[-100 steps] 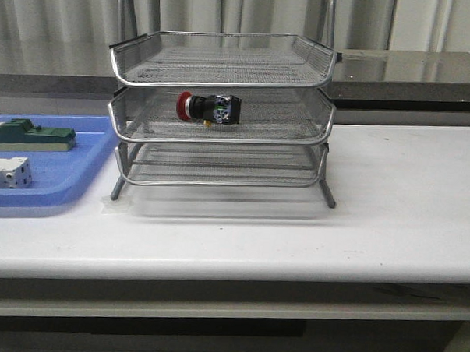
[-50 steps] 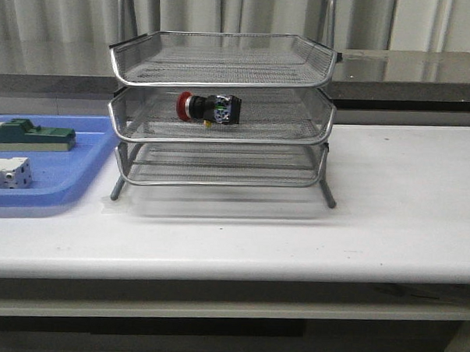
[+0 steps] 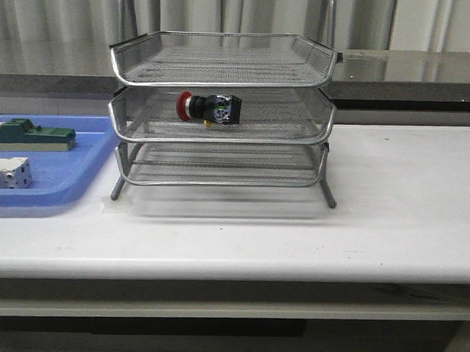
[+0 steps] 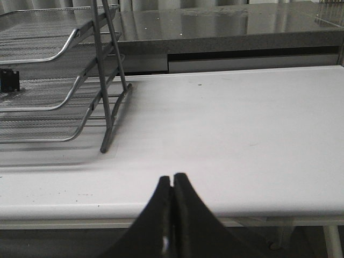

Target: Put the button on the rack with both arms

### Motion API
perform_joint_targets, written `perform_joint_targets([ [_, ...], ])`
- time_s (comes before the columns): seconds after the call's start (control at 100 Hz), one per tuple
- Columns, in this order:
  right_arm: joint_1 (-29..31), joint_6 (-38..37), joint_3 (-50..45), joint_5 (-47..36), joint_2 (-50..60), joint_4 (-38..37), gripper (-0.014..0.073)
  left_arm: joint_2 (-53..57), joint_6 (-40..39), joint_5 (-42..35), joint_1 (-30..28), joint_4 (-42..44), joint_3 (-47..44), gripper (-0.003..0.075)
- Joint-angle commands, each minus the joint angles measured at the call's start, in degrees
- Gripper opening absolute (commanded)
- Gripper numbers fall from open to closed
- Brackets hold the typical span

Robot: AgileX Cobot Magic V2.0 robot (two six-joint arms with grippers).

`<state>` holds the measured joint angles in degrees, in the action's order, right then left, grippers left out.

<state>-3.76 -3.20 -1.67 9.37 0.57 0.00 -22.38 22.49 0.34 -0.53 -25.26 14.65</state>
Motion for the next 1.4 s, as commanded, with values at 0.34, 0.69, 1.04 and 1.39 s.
perform_joint_targets([
  [0.34,0.45,0.06,1.0,-4.74,1.08,0.0,-0.0066,-0.27,-0.25,-4.09,0.1,-0.44,1.56,0.0004],
  [0.69,0.45,0.06,1.0,-4.74,1.08,0.0,-0.0066,-0.27,-0.25,-4.09,0.1,0.53,1.56,0.0004],
  [1.04,0.45,0.06,1.0,-4.74,1.08,0.0,-0.0066,0.07,-25.11,-4.73,0.1,28.33,0.34,0.0004],
  [1.39,0.45,0.06,1.0,-4.74,1.08,0.0,-0.0066,10.6,-25.11,-10.29,0.1,28.33,-11.13,0.0004],
])
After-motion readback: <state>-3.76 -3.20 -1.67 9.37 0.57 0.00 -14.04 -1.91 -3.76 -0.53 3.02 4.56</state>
